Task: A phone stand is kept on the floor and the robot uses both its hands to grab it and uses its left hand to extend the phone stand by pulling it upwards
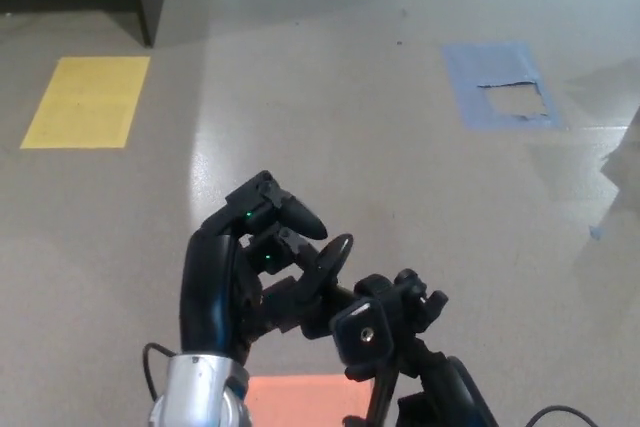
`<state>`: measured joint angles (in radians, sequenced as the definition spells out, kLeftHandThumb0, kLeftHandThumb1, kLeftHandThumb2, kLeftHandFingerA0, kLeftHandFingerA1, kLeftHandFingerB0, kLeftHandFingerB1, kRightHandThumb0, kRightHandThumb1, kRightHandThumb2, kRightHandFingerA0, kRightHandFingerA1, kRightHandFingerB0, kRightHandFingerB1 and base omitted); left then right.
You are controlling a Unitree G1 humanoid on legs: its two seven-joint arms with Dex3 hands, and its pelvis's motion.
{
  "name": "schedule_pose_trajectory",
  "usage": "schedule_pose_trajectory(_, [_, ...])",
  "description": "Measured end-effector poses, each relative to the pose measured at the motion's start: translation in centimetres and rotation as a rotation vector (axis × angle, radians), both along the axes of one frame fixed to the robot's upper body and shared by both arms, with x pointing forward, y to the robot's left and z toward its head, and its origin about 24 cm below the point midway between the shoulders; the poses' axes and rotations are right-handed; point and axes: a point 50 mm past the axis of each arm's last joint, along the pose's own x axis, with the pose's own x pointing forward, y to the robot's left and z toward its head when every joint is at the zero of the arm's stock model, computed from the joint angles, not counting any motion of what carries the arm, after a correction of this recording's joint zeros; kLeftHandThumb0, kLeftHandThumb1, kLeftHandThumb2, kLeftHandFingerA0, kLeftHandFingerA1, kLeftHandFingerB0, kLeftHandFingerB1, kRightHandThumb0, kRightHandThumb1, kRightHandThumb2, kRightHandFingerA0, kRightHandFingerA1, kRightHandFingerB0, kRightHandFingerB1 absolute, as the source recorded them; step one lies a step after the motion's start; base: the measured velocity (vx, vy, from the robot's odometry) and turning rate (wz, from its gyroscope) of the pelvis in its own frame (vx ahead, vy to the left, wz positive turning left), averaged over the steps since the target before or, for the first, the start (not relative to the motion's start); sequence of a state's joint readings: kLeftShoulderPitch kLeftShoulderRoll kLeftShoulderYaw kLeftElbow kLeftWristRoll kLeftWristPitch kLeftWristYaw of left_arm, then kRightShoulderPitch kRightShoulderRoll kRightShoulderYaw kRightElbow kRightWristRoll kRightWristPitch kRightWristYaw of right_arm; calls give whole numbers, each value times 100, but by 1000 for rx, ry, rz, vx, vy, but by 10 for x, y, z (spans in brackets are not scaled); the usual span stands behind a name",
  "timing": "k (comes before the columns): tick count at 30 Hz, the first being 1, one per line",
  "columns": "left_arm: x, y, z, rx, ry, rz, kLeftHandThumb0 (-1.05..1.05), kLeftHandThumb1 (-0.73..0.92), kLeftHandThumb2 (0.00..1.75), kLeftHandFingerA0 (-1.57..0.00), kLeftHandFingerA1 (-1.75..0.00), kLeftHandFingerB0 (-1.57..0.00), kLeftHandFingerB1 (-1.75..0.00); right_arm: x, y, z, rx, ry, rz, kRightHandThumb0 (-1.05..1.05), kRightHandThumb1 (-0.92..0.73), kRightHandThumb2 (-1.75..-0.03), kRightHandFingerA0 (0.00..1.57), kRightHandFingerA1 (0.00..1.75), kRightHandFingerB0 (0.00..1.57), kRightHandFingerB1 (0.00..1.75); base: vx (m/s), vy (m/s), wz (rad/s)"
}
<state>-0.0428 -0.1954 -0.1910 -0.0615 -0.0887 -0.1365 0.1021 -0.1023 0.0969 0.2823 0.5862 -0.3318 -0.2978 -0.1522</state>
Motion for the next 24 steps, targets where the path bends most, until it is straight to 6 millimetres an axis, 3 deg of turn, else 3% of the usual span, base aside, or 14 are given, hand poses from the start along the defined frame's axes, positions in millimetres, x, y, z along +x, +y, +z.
schedule_pose_trajectory(1, [0,-1,0,-3,5,-3,-10,62,55,-80,-175,-66,-175,0,0,0,0,1,-2,-98,-92,-59,25,142,21,148,0,0,0])
schedule_pose_trajectory(4, [-4,-7,-5,-35,64,-36,-10,62,55,-80,-175,-66,-175,1,-1,-2,-24,1,-15,-98,-92,-59,25,142,21,148,0,0,0])
schedule_pose_trajectory(5, [-6,-9,-8,-42,83,-45,-34,50,77,-96,-134,-78,-126,2,-2,-2,-33,-1,-16,-105,-69,-117,42,111,48,111,0,0,0])
schedule_pose_trajectory(6, [-7,-11,-10,-49,100,-52,-34,50,77,-96,-134,-78,-126,2,-2,-2,-40,-3,-18,-105,-69,-117,42,111,48,111,0,0,0])
schedule_pose_trajectory(7, [-11,-14,-13,-66,132,-67,-27,68,45,-59,-165,-45,-158,3,-3,-3,-53,1,-22,-105,-69,-117,42,111,48,111,0,0,0])
schedule_pose_trajectory(12, [-33,-26,-31,-125,272,-122,-21,63,54,-56,-152,-45,-146,5,-8,-7,-106,36,-38,-105,-69,-117,42,111,48,111,0,0,0])
schedule_pose_trajectory(13, [-35,-27,-32,-130,285,-128,-16,53,56,-62,-140,-47,-129,5,-9,-7,-110,39,-39,-105,-69,-117,42,111,48,111,0,0,0])
schedule_pose_trajectory(18, [-56,-40,-41,-120,368,-188,-20,56,56,-60,-129,-42,-120,11,-8,-6,-161,58,-44,-105,-69,-117,42,111,48,111,0,0,0])
schedule_pose_trajectory(19, [-59,-41,-41,-107,368,-199,-43,53,57,-30,-32,-29,-30,11,-8,-7,-173,64,-47,-103,-92,-148,82,139,56,146,0,0,0])
schedule_pose_trajectory(20, [-60,-42,-40,-98,366,-207,-55,46,71,-12,-36,-12,-35,12,-8,-9,-198,75,-39,-88,-51,-97,100,105,76,104,0,0,0])
schedule_pose_trajectory(21, [-61,-41,-40,-95,366,-209,-55,46,71,-12,-36,-12,-35,11,-6,-12,-223,85,-26,-88,-51,-97,100,105,76,104,0,0,0])
schedule_pose_trajectory(22, [-63,-43,-38,-83,360,-229,-50,51,56,-11,-28,-13,-27,12,-7,-15,-225,103,-32,-89,-74,-62,92,106,56,112,0,0,0])
schedule_pose_trajectory(23, [-63,-44,-37,-80,356,-235,-44,49,60,-7,-18,-10,-27,11,-8,-16,-212,106,-42,-65,-54,-116,42,87,0,67,0,0,0])
schedule_pose_trajectory(24, [-64,-44,-35,-76,351,-246,-44,49,60,-7,-18,-10,-27,10,-8,-16,-185,101,-58,-65,-54,-116,42,87,0,67,0,0,0])
